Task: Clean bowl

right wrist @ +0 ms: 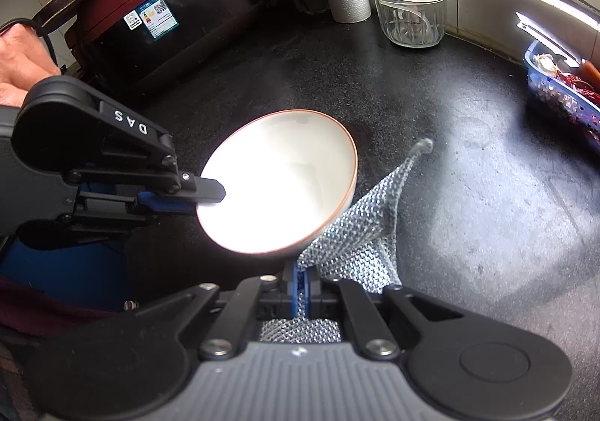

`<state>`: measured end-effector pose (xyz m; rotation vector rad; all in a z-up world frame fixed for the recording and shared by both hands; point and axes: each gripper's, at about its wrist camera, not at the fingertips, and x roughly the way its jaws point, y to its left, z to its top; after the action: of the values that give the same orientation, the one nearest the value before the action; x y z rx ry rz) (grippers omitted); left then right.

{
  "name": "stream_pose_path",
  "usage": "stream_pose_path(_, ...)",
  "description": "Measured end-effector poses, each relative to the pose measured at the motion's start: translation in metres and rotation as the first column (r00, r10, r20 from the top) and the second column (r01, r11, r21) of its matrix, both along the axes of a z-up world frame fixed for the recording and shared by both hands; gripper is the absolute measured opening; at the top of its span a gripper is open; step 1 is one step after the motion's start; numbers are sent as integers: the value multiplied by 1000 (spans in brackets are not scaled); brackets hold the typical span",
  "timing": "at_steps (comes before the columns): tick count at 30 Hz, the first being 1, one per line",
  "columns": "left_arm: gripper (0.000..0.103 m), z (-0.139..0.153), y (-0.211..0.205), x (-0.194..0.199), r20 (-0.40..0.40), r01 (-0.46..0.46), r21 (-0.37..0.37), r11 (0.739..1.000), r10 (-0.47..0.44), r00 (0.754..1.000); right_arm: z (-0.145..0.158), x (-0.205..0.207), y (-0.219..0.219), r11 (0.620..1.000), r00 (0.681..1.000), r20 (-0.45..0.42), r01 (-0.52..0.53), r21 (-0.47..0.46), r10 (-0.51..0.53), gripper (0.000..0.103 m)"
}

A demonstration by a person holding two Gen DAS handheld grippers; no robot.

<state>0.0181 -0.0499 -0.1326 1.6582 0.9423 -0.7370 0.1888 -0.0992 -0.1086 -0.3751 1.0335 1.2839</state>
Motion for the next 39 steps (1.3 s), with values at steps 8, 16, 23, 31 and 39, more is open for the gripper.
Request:
stream_pose_path(8, 50, 10, 4, 0, 32, -28, -49, 998, 29, 999, 4, -2, -7, 1000, 1000, 0, 15, 4, -15, 3)
stream_pose_path(16, 50, 22, 8, 10, 57, -108, -139, 984, 117, 991, 18, 3, -35, 993, 995, -34, 98, 62, -96, 3)
stream_pose_path(23, 50, 45, 11, 16, 83, -196, -251, 948, 223, 971, 49, 15, -69, 971, 982, -73, 185, 150, -176, 3)
stream_pose_path(31, 50, 61, 9, 24, 63, -268, -365, 892, 310, 949, 53, 34, -125, 935, 947, -86, 318, 155, -308, 5)
stream_pose_path(39, 50, 60, 3, 31, 48, -327, -418, 848, 380, 924, 30, 44, -130, 925, 924, -60, 379, 23, -377, 13)
